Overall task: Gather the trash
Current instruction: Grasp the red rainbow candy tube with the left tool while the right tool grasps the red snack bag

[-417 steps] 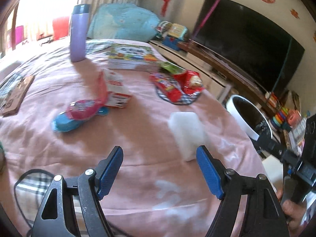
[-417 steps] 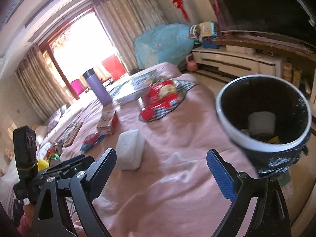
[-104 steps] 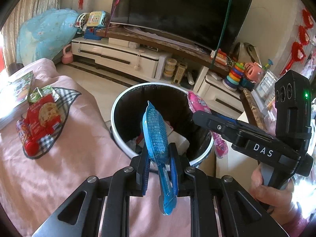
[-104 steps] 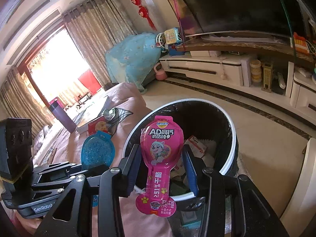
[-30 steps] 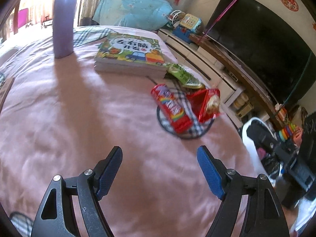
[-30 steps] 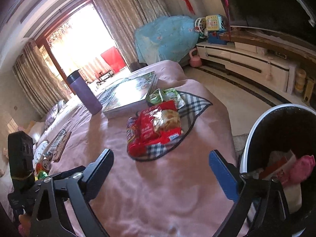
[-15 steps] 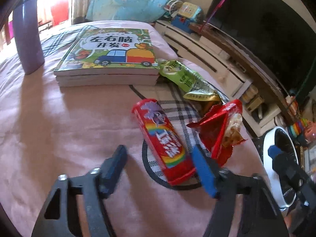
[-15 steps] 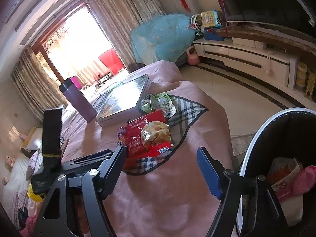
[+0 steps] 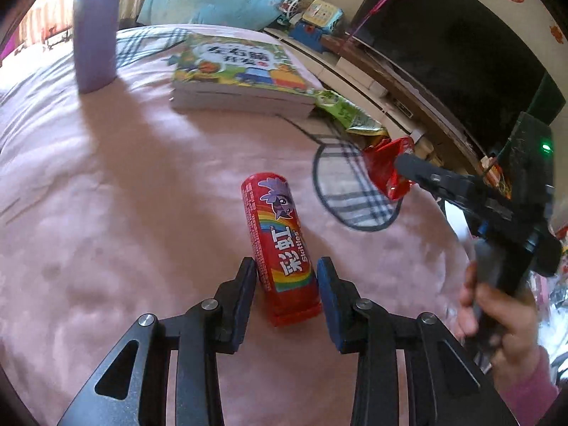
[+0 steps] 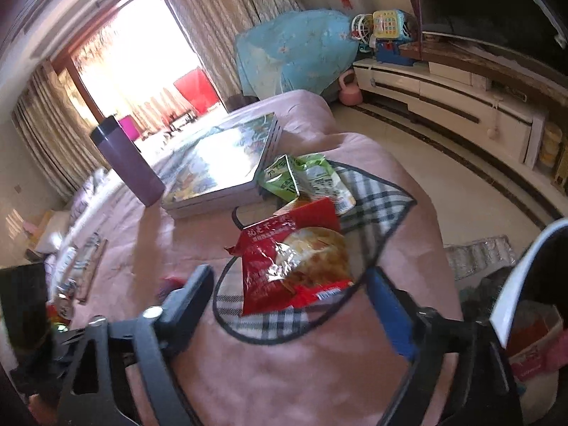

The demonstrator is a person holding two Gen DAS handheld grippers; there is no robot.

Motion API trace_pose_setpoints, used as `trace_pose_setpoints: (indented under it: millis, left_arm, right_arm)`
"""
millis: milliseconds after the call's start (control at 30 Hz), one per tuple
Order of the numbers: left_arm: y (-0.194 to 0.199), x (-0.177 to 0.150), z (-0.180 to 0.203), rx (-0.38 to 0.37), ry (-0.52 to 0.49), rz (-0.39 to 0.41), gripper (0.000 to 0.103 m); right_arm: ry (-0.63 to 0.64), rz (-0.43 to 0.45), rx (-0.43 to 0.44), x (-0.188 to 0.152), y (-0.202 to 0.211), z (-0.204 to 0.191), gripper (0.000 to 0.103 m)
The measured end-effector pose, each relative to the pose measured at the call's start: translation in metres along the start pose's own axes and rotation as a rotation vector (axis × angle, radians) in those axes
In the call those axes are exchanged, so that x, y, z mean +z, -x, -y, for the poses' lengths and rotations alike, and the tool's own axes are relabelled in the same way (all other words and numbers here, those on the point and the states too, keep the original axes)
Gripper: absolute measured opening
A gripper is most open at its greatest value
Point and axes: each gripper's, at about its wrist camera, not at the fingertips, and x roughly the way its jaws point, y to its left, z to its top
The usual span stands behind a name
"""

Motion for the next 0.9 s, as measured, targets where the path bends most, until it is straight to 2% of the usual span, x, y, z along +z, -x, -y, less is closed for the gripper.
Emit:
trace_pose_setpoints:
  millis: [67, 133, 167, 200, 233, 300, 400, 567, 733, 900]
  left_arm:
    - [0.002, 0.000, -0.003, 0.005, -0.006, 0.011, 0.035]
    - [-0.001, 0.002, -0.004, 0.003, -0.006, 0.015, 0.035]
    - [-0.002, 0.001, -0.004, 0.004, -0.007, 0.018, 0.035]
    - [-0.003, 0.001, -0.004, 0.003, -0.006, 0.016, 0.035]
    - [-0.004, -0.001, -0.004, 0.001, -0.003, 0.014, 0.035]
    - [-0.004, -0.006, -0.002, 0.001, 0.005, 0.012, 0.036]
    - [-0.005, -0.006, 0.002, 0.028, 0.007, 0.016, 0.036]
    - [-0.006, -0.008, 0.011, 0.069, -0.013, 0.040, 0.033]
    - [0.005, -0.018, 0.023, 0.045, -0.017, 0.059, 0.032]
    - [0.022, -0.038, 0.056, 0.024, -0.063, 0.079, 0.032]
  right_arm:
    - [0.031, -0.001, -0.051, 0.000, -0.007, -0.007, 0.091]
    - [0.037, 0.003, -0.078, -0.001, -0.010, -0.010, 0.085]
    - [0.035, 0.010, -0.091, -0.002, -0.011, -0.010, 0.067]
    - [0.034, 0.016, -0.105, -0.004, -0.010, -0.011, 0.060]
    - [0.033, 0.017, -0.112, -0.005, -0.009, -0.010, 0.059]
    - [0.025, 0.032, -0.107, -0.008, -0.004, -0.009, 0.038]
    - [-0.003, 0.050, -0.101, -0.012, 0.008, -0.006, 0.025]
    - [-0.043, 0.055, -0.051, -0.025, 0.024, -0.005, 0.018]
    - [-0.060, 0.071, 0.007, -0.041, 0.051, -0.005, 0.013]
    - [-0.058, 0.086, 0.061, -0.059, 0.081, -0.005, 0.013]
